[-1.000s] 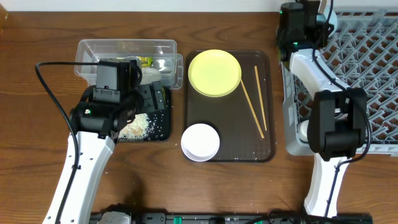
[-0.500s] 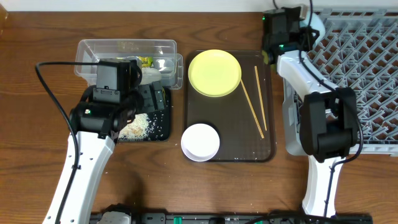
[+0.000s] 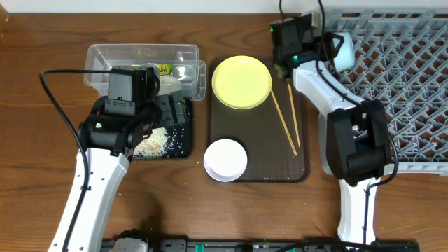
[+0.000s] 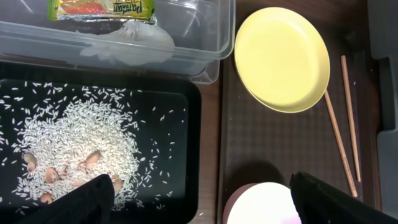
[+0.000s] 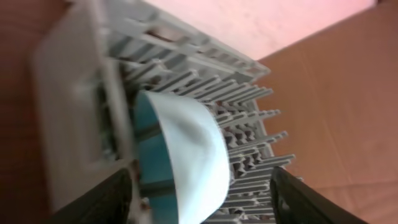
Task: Sort waste into correct bins and load items into the dishwasher rack
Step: 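Grasp blue bowl with right gripper and carry it into dish rack, then grasp white bowl with right gripper and place it in dish rack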
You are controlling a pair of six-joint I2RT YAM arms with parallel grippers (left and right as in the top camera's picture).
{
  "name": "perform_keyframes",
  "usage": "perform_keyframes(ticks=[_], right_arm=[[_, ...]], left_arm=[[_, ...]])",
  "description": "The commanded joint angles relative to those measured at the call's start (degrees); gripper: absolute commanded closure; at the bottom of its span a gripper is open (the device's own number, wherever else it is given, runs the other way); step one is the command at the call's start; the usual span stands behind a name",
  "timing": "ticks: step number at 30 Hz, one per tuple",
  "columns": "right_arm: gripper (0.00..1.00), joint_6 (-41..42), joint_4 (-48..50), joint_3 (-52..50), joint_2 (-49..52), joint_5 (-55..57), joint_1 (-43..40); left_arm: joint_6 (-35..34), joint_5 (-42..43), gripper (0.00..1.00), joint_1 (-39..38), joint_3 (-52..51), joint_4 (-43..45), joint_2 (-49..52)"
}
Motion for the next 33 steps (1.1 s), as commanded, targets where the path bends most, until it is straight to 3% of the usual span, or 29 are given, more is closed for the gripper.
perform_keyframes(ticks=[1,4,7,10,11,14,15,20,25,33], right_arm=[[0.29,2.5,-1.8,0.2,-4.8,-5.8,1.6],[0.25,4.9,-7.6,0.2,-9.8,-17.3,2.4],[0.19,8.8,-17.0,0.2,-15.2,-38.4,2.6],[0.01,10.6,-24.1,0.2,-18.3,-62.7,2.5],[0.01,10.2,-26.3,0.2,-18.8,-71.4,2.5],[0.21,6.3,-31.8,0.0,-18.8,-85.3,2.9],[0.25,6.3,-33.5,-0.5,-18.5,-85.9,3.3],[0.26,8.1,-36.8,-5.5,-18.1,-85.9,6.4],[0.32,17.9,-35.1,-11.8,-18.1,-84.1,10.4],[0.50,28.7,-33.7,-19.5,-18.0,-76.3,15.0]], left_arm=[[0.5,-0.5,0.07,0.2,0.5,-0.1,0.3],[0.5,-0.5,0.08,0.2,0.5,-0.1,0.3],[0.5,-0.5,0.08,0.2,0.5,-0.1,0.3],[0.5,-0.5,0.07,0.2,0.5,-0.1,0.3],[0.5,-0.5,0.07,0.2,0.5,-0.1,0.3],[0.5,-0.5,0.07,0.2,0.5,-0.1,0.3],[0.5,-0.5,0.07,0.2,0.5,-0.1,0.3],[0.5,-0.5,0.07,0.2,0.5,-0.1,0.3],[0.5,-0.5,0.07,0.2,0.5,-0.1,0.3],[0.5,-0.5,0.07,0.2,0.5,-0.1,0.3]])
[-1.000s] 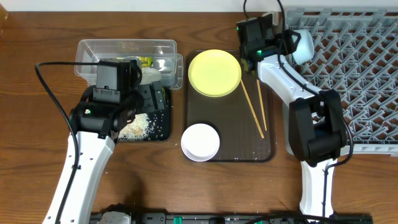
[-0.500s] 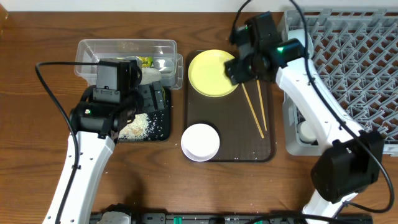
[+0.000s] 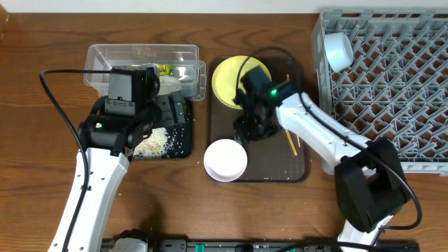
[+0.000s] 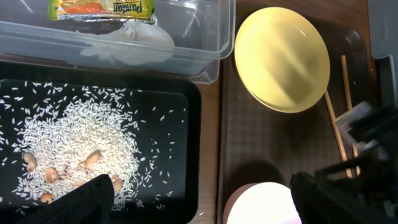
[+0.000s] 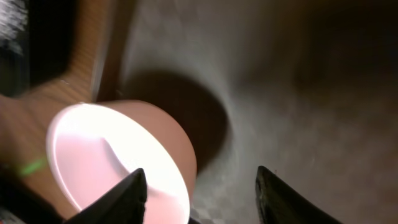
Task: Sort waste into correct bins and load items into the dishwasher rack
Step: 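Grasp white bowl with right gripper and place it in dish rack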
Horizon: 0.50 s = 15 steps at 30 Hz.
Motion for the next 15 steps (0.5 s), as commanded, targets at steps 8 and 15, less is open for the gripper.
perform_keyframes(ticks=[8,15], right_arm=[[0.60,7.8,1.7,-5.9,0.4,2.5,2.3],[0.84,8.4,1.7,-6.7,0.4,-0.3,2.4]], left_arm=[[0.5,-0.5,0.07,0.2,0.5,-0.1,0.3],[0.5,-0.5,0.07,0.2,0.5,-0.1,0.3]])
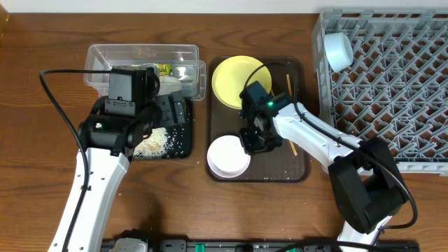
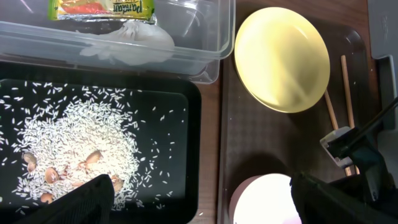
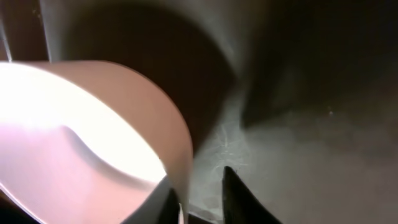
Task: Sort waste into correct bins and load items into the dishwasher rack
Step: 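Grasp white bowl with right gripper and place it in dish rack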
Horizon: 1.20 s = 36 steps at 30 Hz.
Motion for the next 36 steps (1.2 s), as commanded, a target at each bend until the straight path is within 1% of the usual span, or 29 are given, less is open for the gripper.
perform_keyframes(ticks=[1,2,8,13,19,21,24,27,30,33,36], right_arm=[[0.91,1.8,-0.2,-0.9,0.4,-1.7,1.3],[0.99,2.3,-0.5,-1.2,0.4,-1.7,1.3],[0.99,3.5,-1.4,-0.7,-0.7,0.2,0.7],[0.99,4.0,-5.5,1.7,-8.1,6.1,-3.6],[0.99,8.3,-13.2,4.7,-23.3,21.0,-14.1],[0.99,8.5,-14.7,4.7,-28.3,25.8,-18.0],[0.99,11.7,-16.0,4.7,-34.4,34.0,-23.3],[0.99,12.3,-16.4,4.7,-38.5,41.4,-26.5],[0.99,14.6,-16.4,4.7,-39.4,51.3,-27.1],[0.99,17.8,-15.4,4.7,-37.9,63.1,-27.1],[0.99,17.4,-12.9,4.7,-35.0,69.9,-27.1]], left_arm=[[0.5,-0.5,0.07,0.2,0.5,-0.1,0.3],[0.5,-0.5,0.07,0.2,0.5,-0.1,0.3],[0.5,-0.5,0.07,0.2,0.5,-0.1,0.3],[0.5,-0.5,0.07,0.2,0.5,-0.1,0.3],[0.5,-0.5,0.07,0.2,0.5,-0.1,0.3],[0.5,-0.5,0.07,0.2,0.5,-0.1,0.3],[0.5,-0.5,0.07,0.2,0.5,-0.1,0.3],[0.5,-0.5,0.07,0.2,0.5,-0.1,0.3],[0.5,-0.5,0.07,0.2,0.5,-0.1,0.3],[0.5,-0.5,0.07,0.2,0.5,-0.1,0.3],[0.5,-0.5,0.07,0.2,0.5,-0.1,0.3]])
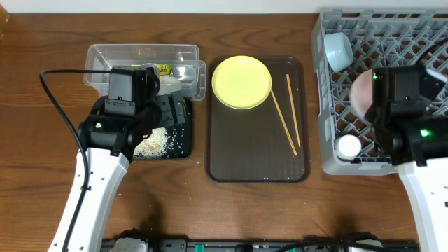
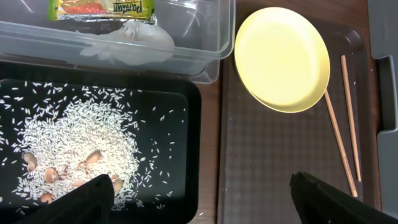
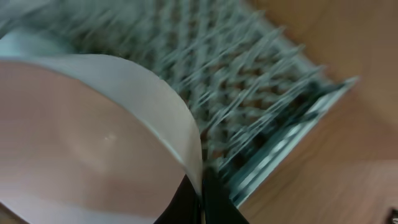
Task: Sort waste into correct bins and load items into the dishwasher rack
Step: 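Grasp white bowl with right gripper and place it in dish rack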
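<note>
A white bowl (image 1: 361, 94) hangs tilted over the left side of the grey dishwasher rack (image 1: 413, 42). My right gripper (image 1: 378, 98) is shut on its rim. In the right wrist view the bowl (image 3: 81, 137) fills the left, pinched at the right gripper (image 3: 200, 196), with the rack (image 3: 249, 81) behind. Another pale bowl (image 1: 338, 49) stands in the rack's far-left corner. A yellow plate (image 1: 241, 82) and two chopsticks (image 1: 287, 115) lie on the brown tray (image 1: 255, 154). My left gripper (image 2: 202, 208) is open above the black tray of rice (image 2: 81, 143).
A clear bin (image 1: 140, 59) with a snack packet and crumpled white waste sits behind the black tray (image 1: 175, 143). In the left wrist view the yellow plate (image 2: 283, 59) and chopsticks (image 2: 345, 124) show on the brown tray (image 2: 273, 174). A small white round thing (image 1: 348, 145) shows at the rack's near-left corner.
My right gripper was on the white bowl's rim at the front left of the brown tray. Now it holds the bowl over the rack's left side. The left arm has not moved.
My right gripper was first open at the rack's far-left corner beside the pale bowl there. Then it was open over the brown tray beside the white bowl, then at that bowl's rim. Now the bowl is off the tray and over the rack.
</note>
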You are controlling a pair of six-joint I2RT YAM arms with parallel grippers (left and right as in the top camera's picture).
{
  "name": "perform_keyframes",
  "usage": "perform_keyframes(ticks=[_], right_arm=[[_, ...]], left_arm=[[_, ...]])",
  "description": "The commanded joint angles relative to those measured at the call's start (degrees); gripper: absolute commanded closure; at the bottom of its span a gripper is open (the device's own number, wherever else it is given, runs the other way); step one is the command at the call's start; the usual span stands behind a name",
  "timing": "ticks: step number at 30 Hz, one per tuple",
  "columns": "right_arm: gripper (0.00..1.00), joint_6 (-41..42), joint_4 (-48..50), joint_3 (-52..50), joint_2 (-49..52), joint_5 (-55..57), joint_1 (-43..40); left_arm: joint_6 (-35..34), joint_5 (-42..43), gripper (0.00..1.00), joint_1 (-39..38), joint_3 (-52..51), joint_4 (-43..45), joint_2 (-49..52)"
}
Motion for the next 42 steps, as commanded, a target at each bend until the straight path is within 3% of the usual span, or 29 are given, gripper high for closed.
perform_keyframes(ticks=[1,17,25,39,42], right_arm=[[0.98,1.1,2.5,0.2,3.8,15.5,-0.3],[0.99,-36.5,31.3,0.2,25.7,29.4,0.7],[0.99,-43.8,36.1,0.2,31.5,29.4,3.3],[0.99,-44.4,35.6,0.2,36.2,29.5,6.3],[0.99,-44.4,36.4,0.2,36.2,34.3,6.3]], left_arm=[[0.5,-0.5,0.07,0.2,0.5,-0.1,0.3],[0.5,-0.5,0.07,0.2,0.5,-0.1,0.3],[0.5,-0.5,0.07,0.2,0.5,-0.1,0.3],[0.5,-0.5,0.07,0.2,0.5,-0.1,0.3],[0.5,-0.5,0.07,0.2,0.5,-0.1,0.3]])
